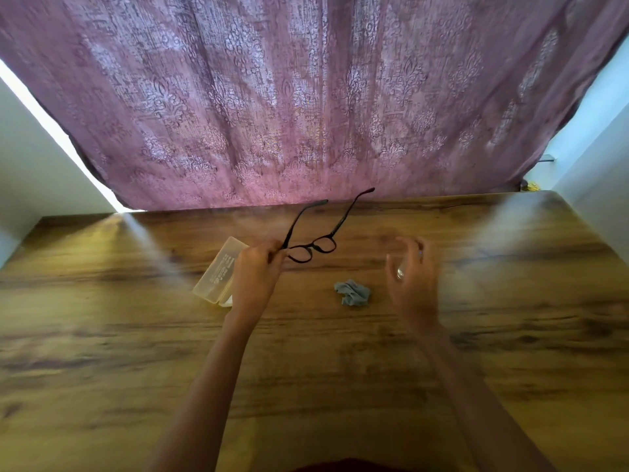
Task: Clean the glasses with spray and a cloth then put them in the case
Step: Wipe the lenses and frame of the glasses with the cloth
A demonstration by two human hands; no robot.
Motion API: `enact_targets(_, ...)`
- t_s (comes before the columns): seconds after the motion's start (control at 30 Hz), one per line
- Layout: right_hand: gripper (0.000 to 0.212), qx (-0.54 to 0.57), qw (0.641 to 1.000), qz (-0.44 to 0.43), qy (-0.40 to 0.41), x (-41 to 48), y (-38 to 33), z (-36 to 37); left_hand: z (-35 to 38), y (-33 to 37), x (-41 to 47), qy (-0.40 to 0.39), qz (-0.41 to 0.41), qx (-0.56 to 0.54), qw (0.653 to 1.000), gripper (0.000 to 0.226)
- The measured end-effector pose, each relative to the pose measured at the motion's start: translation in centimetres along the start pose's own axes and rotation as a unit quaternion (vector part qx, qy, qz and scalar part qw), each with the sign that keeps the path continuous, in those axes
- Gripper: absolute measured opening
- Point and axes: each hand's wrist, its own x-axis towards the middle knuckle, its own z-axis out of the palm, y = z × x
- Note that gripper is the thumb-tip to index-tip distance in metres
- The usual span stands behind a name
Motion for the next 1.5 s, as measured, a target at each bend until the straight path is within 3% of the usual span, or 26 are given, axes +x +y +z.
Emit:
enact_targets(0.17,0.048,-0.013,0.999,0.027,0.016,-0.5,2.6,1.2,0.4,-0.2,-0.4,-0.017,0.013,-0.009,1.000,0.010)
enact_targets(0.5,0.054,0.055,0.995,0.056,-0.065,0.1,4.2,2.0,0.9,-0.8,-1.2,-0.005,0.015,-0.025,1.000,0.006)
enact_targets(0.67,0.050,0.147,0.978,0.123,-0.084,0.5,3.5,1.2,1.1,-0.6,-1.4,0.006,0.005,-0.031,0.999,0.007)
enact_targets(0.87,0.056,0.221,0.957,0.038,-0.182,-2.8,-0.6,0.6,1.7,0.0,-1.6,0.034,0.013,-0.061,0.997,0.020)
enact_targets(1.0,0.056,0.265,0.941,-0.018,-0.208,-3.3,-4.1,1.1,2.2,0.4,-1.4,0.029,0.011,-0.062,0.998,0.008)
enact_targets(1.27,0.069,0.144,0.957,-0.075,-0.240,-0.5,-7.6,1.8,2.3,0.5,-0.9,0.036,0.033,-0.054,0.997,0.009)
enact_targets(1.5,0.075,0.138,0.953,-0.067,-0.259,0.2,-8.4,1.8,2.0,0.7,-0.8,0.048,0.038,-0.049,0.997,0.007)
